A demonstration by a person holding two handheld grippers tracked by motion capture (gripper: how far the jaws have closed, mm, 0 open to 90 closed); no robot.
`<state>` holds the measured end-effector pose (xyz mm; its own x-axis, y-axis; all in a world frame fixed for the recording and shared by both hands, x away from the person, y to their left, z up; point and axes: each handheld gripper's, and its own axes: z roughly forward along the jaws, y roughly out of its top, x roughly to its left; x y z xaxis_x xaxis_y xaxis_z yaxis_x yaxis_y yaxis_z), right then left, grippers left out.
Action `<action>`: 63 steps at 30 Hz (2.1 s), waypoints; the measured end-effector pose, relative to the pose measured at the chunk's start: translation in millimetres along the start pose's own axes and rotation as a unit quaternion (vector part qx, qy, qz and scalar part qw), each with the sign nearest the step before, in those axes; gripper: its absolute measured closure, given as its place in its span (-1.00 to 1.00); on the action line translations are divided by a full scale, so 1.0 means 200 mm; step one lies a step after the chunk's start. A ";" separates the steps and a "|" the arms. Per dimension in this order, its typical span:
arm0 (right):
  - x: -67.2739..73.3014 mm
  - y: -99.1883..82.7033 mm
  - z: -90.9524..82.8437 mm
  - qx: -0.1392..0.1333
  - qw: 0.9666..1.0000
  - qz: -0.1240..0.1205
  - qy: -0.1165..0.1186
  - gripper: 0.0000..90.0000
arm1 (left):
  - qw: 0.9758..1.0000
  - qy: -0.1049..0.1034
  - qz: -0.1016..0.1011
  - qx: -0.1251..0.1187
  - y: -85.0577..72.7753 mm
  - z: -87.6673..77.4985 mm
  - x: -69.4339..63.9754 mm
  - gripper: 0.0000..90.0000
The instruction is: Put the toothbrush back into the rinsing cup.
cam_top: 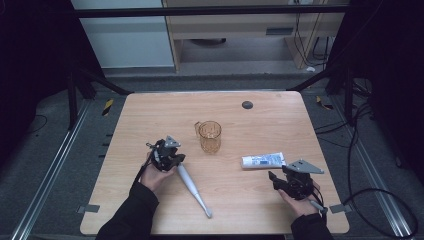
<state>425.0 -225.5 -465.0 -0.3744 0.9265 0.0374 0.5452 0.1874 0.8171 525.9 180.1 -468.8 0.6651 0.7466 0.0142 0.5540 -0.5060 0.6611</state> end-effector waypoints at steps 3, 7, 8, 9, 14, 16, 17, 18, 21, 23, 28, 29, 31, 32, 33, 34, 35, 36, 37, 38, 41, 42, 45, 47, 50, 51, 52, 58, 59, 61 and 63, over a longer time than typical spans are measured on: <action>0.00 0.00 0.00 0.001 1.000 -0.002 0.000 -0.03 | 1.000 0.000 0.000 0.002 -0.01 0.01 0.00 0.99; 0.00 0.00 0.00 0.000 1.000 -0.003 -0.001 -0.03 | 1.000 0.000 0.001 0.006 -0.02 0.00 0.00 0.99; 0.00 0.00 0.00 0.000 1.000 -0.001 -0.001 -0.04 | 1.000 0.000 0.001 0.005 -0.02 0.00 0.00 0.99; 0.00 0.00 0.00 0.000 1.000 -0.001 -0.001 -0.03 | 1.000 -0.001 0.001 0.004 -0.02 0.00 0.00 0.99; 0.00 0.00 0.00 0.000 1.000 -0.001 -0.001 -0.03 | 1.000 -0.002 0.004 0.004 -0.02 -0.02 -0.01 0.99; 0.00 0.00 0.00 0.000 1.000 -0.001 -0.002 -0.03 | 1.000 -0.002 0.003 0.001 -0.03 -0.03 -0.01 0.99; 0.00 0.00 0.00 0.000 1.000 -0.003 -0.002 -0.03 | 1.000 -0.002 0.003 0.001 -0.03 -0.03 -0.01 0.99; 0.00 0.00 0.00 0.000 1.000 -0.003 -0.002 -0.03 | 1.000 -0.002 0.002 0.001 -0.03 -0.03 -0.01 0.99; 0.00 0.00 0.00 0.000 1.000 -0.002 -0.001 -0.03 | 1.000 -0.001 0.001 0.004 -0.04 -0.03 -0.01 0.99; 0.00 0.00 0.00 0.000 1.000 -0.002 -0.001 -0.03 | 1.000 -0.002 -0.001 0.005 -0.04 -0.02 -0.01 0.99; 0.00 0.00 0.00 -0.001 1.000 -0.002 -0.002 -0.04 | 1.000 -0.002 0.001 0.006 -0.05 -0.03 -0.01 0.99; 0.00 0.00 0.00 -0.001 1.000 -0.001 -0.002 -0.03 | 1.000 -0.002 0.003 0.006 -0.06 -0.03 -0.01 0.99; 0.00 0.00 0.00 -0.002 1.000 -0.002 -0.003 -0.03 | 1.000 -0.002 0.000 0.006 -0.07 -0.04 -0.02 0.99; 0.00 0.00 0.00 -0.001 1.000 -0.001 -0.002 -0.03 | 1.000 -0.002 0.000 0.006 -0.07 -0.04 -0.02 0.99; 0.00 0.00 0.00 -0.002 1.000 -0.001 -0.002 -0.03 | 1.000 -0.002 0.001 0.006 -0.07 -0.04 -0.02 0.99; 0.00 0.00 -0.01 -0.001 1.000 0.002 -0.001 -0.03 | 1.000 -0.002 0.003 0.006 -0.08 -0.05 -0.02 0.99; 0.00 0.00 -0.01 -0.002 1.000 -0.001 -0.002 -0.04 | 1.000 -0.001 0.001 0.006 -0.08 -0.05 -0.02 0.99; 0.00 0.00 -0.01 -0.002 1.000 -0.001 -0.003 -0.04 | 1.000 -0.001 0.001 0.006 -0.08 -0.05 -0.02 0.99; 0.00 0.00 -0.01 -0.002 1.000 -0.001 -0.003 -0.04 | 1.000 -0.001 0.004 0.007 -0.09 -0.06 -0.02 0.99; 0.00 0.00 -0.01 -0.002 1.000 -0.002 -0.003 -0.04 | 1.000 0.000 0.001 0.006 -0.09 -0.07 -0.03 0.99; -0.01 0.00 -0.01 -0.003 1.000 -0.002 -0.004 -0.04 | 1.000 0.000 0.001 0.006 -0.11 -0.09 -0.03 0.99; -0.01 0.00 -0.01 -0.003 1.000 -0.001 -0.003 -0.04 | 1.000 0.000 0.002 0.008 -0.11 -0.09 -0.03 0.99; -0.01 0.00 -0.01 -0.002 1.000 -0.002 -0.004 -0.04 | 1.000 0.001 0.001 0.007 -0.13 -0.10 -0.03 0.99; -0.01 0.00 -0.01 -0.002 1.000 -0.002 -0.004 -0.04 | 1.000 0.000 0.000 0.008 -0.13 -0.10 -0.04 0.99; -0.01 0.00 -0.01 -0.002 1.000 -0.003 -0.005 -0.04 | 1.000 -0.001 0.006 0.009 -0.15 -0.11 -0.05 0.99; -0.01 0.00 -0.01 -0.002 1.000 -0.001 -0.004 -0.04 | 1.000 -0.001 0.006 0.009 -0.15 -0.11 -0.05 0.99; -0.01 0.00 -0.01 -0.002 1.000 -0.001 -0.004 -0.04 | 1.000 0.000 0.006 0.009 -0.15 -0.11 -0.06 0.99; -0.01 0.00 -0.01 -0.002 1.000 0.000 -0.006 -0.04 | 1.000 0.000 0.003 0.008 -0.17 -0.14 -0.08 0.99; -0.01 0.00 -0.01 -0.002 1.000 0.000 -0.006 -0.04 | 1.000 -0.001 0.003 0.009 -0.18 -0.15 -0.08 0.99; -0.01 0.00 -0.01 -0.002 1.000 0.000 -0.006 -0.04 | 1.000 -0.003 0.003 0.010 -0.18 -0.15 -0.08 0.99; -0.01 0.00 -0.01 -0.002 1.000 -0.001 -0.006 -0.04 | 1.000 -0.002 0.004 0.009 -0.19 -0.16 -0.08 0.99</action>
<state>424.6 -228.6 -463.8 -0.3657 0.9303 0.0294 0.5412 0.1869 0.8198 478.2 200.1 -470.7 0.6709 0.7414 0.0159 0.5581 -0.5189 0.6475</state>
